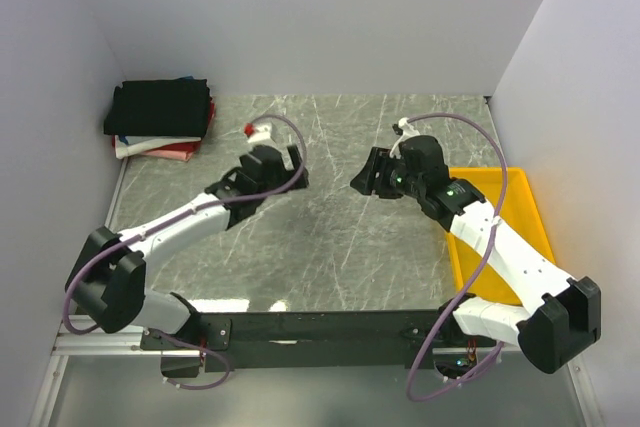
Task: Fold and stack the t-shirts
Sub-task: Reset both grippers
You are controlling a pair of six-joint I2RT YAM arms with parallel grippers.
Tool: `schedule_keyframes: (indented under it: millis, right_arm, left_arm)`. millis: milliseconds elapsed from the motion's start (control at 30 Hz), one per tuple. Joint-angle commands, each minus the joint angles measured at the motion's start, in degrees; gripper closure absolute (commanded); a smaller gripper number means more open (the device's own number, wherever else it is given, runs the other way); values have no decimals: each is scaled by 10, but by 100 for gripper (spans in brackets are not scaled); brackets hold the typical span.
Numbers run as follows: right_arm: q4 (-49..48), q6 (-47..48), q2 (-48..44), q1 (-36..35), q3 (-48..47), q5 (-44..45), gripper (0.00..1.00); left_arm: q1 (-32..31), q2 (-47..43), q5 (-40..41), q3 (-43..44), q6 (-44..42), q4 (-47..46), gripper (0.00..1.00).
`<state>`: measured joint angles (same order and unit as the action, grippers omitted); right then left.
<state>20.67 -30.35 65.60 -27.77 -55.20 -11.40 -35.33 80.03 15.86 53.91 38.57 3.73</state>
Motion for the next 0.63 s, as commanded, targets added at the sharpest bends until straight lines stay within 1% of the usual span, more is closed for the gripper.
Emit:
schedule_keyframes:
  millis: [0,33,167,500,600]
  right_arm:
    - [-11,5,-12,-3,4,30,37]
    - [-12,6,-9,-2,5,33,37]
    - [-12,3,0,-1,4,44,37]
    - [-11,-1,11,-1,-1,56,37]
    - [-12,-2,12,-2,-1,59,37]
  left_arm:
    - [-44,-22,42,-26,16,-13,1]
    - [-66,-24,55,-29,19,-12,1]
    - [-94,-21,66,-33,35,1,1]
    - [-103,-45,57,-43,16,-31,1]
    - [-102,-47,48,-43,-1,-34,0]
